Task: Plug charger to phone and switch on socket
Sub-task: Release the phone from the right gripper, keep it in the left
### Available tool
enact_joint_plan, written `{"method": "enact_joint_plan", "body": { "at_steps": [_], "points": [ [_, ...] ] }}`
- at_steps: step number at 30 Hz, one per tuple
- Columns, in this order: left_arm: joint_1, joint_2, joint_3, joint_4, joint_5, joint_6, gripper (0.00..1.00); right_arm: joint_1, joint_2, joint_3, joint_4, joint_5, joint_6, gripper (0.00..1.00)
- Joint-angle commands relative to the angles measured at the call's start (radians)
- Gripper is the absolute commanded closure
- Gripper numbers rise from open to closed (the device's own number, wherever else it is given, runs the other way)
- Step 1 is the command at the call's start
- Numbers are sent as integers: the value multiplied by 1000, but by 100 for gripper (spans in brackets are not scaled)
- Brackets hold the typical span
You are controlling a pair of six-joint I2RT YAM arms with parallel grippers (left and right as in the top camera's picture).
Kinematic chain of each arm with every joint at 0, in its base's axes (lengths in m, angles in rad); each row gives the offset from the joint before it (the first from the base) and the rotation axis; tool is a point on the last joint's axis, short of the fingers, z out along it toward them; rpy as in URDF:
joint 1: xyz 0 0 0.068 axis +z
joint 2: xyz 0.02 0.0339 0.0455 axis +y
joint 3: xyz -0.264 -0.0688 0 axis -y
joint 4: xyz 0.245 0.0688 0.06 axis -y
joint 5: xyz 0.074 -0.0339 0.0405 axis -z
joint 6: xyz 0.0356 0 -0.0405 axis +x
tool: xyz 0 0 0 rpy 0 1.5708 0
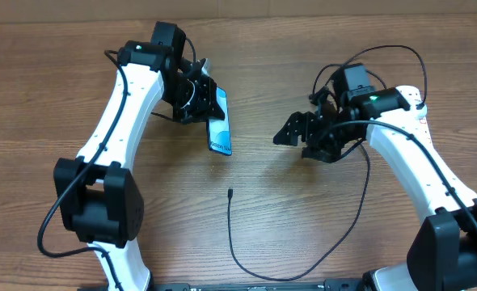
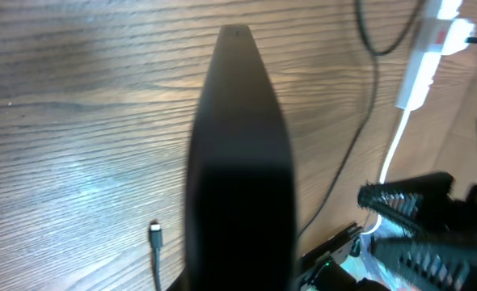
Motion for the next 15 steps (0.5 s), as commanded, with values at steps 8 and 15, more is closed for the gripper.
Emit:
{"method": "enact_joint_plan", "body": {
  "at_steps": [8, 15],
  "points": [
    [2, 42, 20, -14, 93, 102, 96, 207, 6, -61, 40, 192, 146, 12],
    [3, 42, 20, -16, 93, 127, 96, 329, 6, -73, 94, 193, 163, 0]
  ]
}}
